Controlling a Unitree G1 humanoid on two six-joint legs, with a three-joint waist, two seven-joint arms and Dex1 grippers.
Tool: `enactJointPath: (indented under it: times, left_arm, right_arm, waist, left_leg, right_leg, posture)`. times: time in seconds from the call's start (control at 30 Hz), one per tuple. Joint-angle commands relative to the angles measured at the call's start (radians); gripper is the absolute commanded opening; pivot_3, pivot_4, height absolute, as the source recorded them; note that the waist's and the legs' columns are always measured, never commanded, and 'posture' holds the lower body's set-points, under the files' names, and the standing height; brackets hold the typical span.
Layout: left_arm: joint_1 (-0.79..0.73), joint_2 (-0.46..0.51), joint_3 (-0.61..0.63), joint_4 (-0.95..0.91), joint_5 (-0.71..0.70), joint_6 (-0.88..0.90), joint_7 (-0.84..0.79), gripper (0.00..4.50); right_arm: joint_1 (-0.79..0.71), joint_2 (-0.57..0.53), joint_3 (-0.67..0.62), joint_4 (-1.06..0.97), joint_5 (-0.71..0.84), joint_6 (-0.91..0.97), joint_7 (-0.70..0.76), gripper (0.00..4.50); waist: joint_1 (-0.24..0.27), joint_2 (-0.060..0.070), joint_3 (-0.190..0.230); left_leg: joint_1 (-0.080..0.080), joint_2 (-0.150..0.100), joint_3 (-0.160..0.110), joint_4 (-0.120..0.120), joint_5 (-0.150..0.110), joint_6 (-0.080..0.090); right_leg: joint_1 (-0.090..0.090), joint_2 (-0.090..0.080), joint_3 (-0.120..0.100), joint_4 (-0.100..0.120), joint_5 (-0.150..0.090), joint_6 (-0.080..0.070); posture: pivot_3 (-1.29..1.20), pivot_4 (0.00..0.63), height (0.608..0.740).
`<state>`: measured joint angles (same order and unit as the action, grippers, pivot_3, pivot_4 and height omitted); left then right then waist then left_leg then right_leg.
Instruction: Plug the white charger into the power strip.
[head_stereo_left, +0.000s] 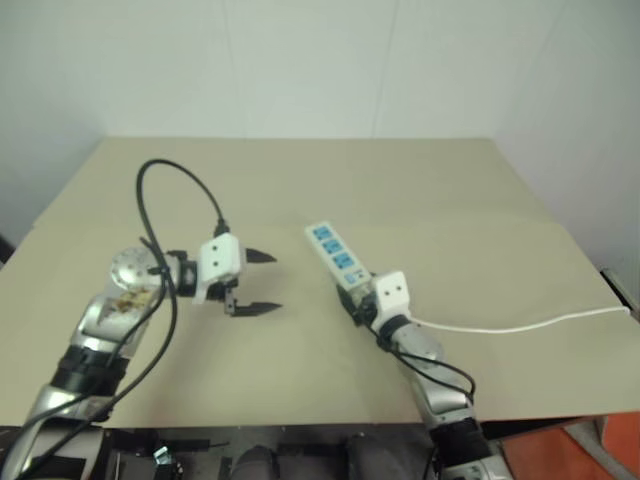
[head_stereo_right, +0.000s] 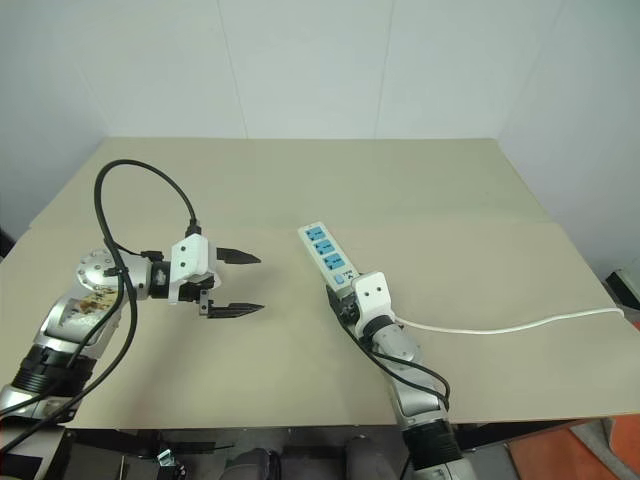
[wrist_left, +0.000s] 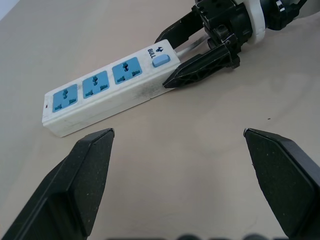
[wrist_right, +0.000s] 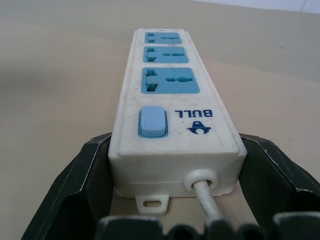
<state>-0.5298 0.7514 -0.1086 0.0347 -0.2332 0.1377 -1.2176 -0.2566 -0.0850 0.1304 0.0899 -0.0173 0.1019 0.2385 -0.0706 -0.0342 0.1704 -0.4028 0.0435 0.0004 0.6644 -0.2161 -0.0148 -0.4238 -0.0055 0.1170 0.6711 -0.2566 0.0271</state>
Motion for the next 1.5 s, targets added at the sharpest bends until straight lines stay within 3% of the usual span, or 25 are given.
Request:
enactJointPath:
  times: [0.03, 0.2, 0.43, 0.6, 0.87, 1.03, 1.23, 1.5]
  left_arm:
    - [-0.013, 0.026, 0.008, 0.003, 0.000, -0.046, -0.045, 4.50]
    - [-0.130, 0.048, 0.000, 0.125, 0.011, -0.126, -0.144, 4.50]
    - [-0.484, 0.036, -0.088, 0.527, 0.121, -0.299, -0.335, 4.50]
    - [-0.722, 0.035, -0.296, 0.821, 0.212, -0.605, -0.397, 4.50]
    - [-0.953, 0.039, -0.788, 1.050, 0.178, -0.901, -0.397, 4.50]
    - [-1.012, 0.010, -0.978, 1.072, 0.107, -0.981, -0.397, 4.50]
    - [-1.002, -0.035, -1.056, 1.122, 0.160, -1.135, -0.397, 4.50]
    - [-0.999, -0.079, -0.989, 1.220, 0.297, -1.208, -0.397, 4.50]
  right_arm:
    - [0.005, -0.041, -0.016, 0.014, 0.027, -0.027, 0.061, 3.40]
    - [0.013, -0.161, -0.096, -0.003, 0.165, -0.043, 0.245, 3.40]
    - [0.017, -0.382, -0.094, -0.016, 0.341, -0.064, 0.698, 3.40]
    - [-0.006, -0.475, -0.026, -0.014, 0.355, -0.035, 0.916, 3.40]
    - [-0.079, -0.455, 0.020, 0.068, 0.320, -0.051, 0.962, 3.40]
    - [-0.101, -0.438, 0.043, 0.093, 0.277, -0.050, 0.945, 3.40]
    - [-0.088, -0.435, 0.054, 0.067, 0.264, -0.045, 0.936, 3.40]
    - [-0.082, -0.426, 0.060, 0.055, 0.248, -0.033, 0.908, 3.40]
  waist:
    - [0.000, 0.000, 0.000]
    - [0.009, 0.000, 0.000]
    - [0.013, 0.000, 0.000]
    - [-0.001, -0.001, 0.001]
    - [-0.001, -0.003, 0.002]
    - [0.002, -0.005, 0.004]
    - [0.001, -0.006, 0.004]
    - [-0.001, -0.007, 0.004]
  left_leg:
    - [0.000, 0.000, 0.000, 0.000, 0.000, 0.000]
    - [-0.001, 0.000, 0.000, 0.000, 0.000, 0.000]
    - [-0.002, -0.001, 0.000, 0.001, 0.000, 0.000]
    - [-0.003, -0.001, 0.000, 0.000, 0.000, 0.000]
    - [-0.003, -0.001, 0.000, 0.000, 0.000, 0.000]
    - [-0.004, -0.001, 0.000, 0.001, 0.000, 0.000]
    - [-0.003, -0.001, 0.000, 0.001, 0.000, 0.000]
    - [-0.003, -0.001, 0.000, 0.002, 0.000, 0.001]
  right_leg:
    - [0.000, 0.000, 0.000, 0.000, 0.000, 0.000]
    - [0.000, 0.000, -0.001, -0.001, 0.000, 0.000]
    - [0.001, 0.000, -0.003, -0.005, 0.000, 0.001]
    - [0.001, 0.000, -0.001, -0.006, 0.001, 0.001]
    - [0.000, 0.001, 0.001, -0.005, 0.001, 0.002]
    - [0.000, 0.001, 0.001, -0.005, 0.001, 0.002]
    - [0.000, 0.001, 0.001, -0.004, 0.001, 0.002]
    - [0.000, 0.001, 0.002, -0.004, 0.001, 0.002]
  posture:
    - [0.00, 0.150, 0.740]
    - [0.00, 0.150, 0.740]
    - [0.00, 0.150, 0.740]
    - [0.00, 0.150, 0.740]
    - [0.00, 0.150, 0.740]
    - [0.00, 0.150, 0.740]
    - [0.00, 0.150, 0.740]
    - [0.00, 0.150, 0.740]
